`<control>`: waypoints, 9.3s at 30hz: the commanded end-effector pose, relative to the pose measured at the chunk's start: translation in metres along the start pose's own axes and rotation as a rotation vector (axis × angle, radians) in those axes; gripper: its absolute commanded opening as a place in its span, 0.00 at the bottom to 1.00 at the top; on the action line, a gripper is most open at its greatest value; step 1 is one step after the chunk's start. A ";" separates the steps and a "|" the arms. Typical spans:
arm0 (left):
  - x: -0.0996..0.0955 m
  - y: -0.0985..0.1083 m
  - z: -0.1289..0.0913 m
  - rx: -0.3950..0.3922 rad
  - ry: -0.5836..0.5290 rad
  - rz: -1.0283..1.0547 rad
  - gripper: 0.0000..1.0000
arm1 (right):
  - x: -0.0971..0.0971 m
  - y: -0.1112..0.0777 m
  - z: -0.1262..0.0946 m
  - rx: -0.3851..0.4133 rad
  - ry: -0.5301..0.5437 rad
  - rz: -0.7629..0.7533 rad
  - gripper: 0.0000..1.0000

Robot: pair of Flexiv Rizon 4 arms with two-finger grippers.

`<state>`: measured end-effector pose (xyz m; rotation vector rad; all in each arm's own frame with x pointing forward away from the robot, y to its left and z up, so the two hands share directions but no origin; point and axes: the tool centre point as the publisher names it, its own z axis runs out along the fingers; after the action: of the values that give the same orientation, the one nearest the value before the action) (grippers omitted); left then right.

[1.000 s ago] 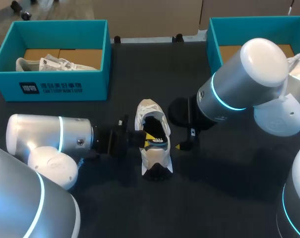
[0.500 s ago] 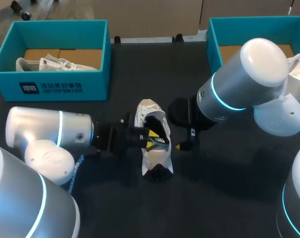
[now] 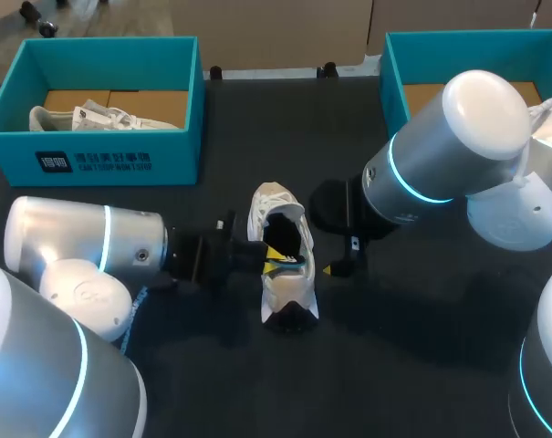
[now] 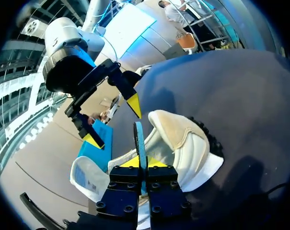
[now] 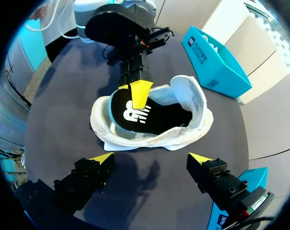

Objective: Take the shoe out of the shoebox, open the shoe tongue, remove and reinsert the insole, then place the shoe into the shoebox

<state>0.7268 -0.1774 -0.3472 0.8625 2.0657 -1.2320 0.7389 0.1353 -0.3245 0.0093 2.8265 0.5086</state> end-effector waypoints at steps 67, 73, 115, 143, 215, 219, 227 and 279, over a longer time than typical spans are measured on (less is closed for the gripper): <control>-0.027 -0.027 -0.041 0.040 0.056 0.090 0.71 | 0.001 0.000 0.000 0.002 -0.003 0.000 1.00; -0.030 -0.028 -0.039 0.052 0.151 0.096 0.85 | 0.001 0.000 0.000 0.002 -0.003 0.000 1.00; -0.063 -0.010 -0.034 0.022 0.777 0.174 1.00 | -0.009 -0.036 -0.047 0.054 0.089 0.020 1.00; -0.042 -0.039 -0.025 0.016 0.911 0.239 1.00 | -0.039 -0.065 -0.125 0.133 0.206 0.042 1.00; -0.034 -0.012 -0.041 0.076 1.215 0.431 0.00 | -0.040 -0.083 -0.138 0.134 0.246 0.029 1.00; -0.034 -0.012 -0.041 0.076 1.215 0.431 0.00 | -0.040 -0.083 -0.138 0.134 0.246 0.029 1.00; -0.035 -0.013 -0.039 0.079 1.219 0.431 0.00 | -0.040 -0.083 -0.138 0.134 0.246 0.029 1.00; -0.005 0.042 0.022 -0.380 1.063 0.737 0.00 | -0.040 -0.083 -0.138 0.134 0.246 0.029 1.00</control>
<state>0.7670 -0.1825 -0.3728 2.1040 2.1798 0.0855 0.7445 0.0077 -0.2172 0.0151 3.0997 0.3483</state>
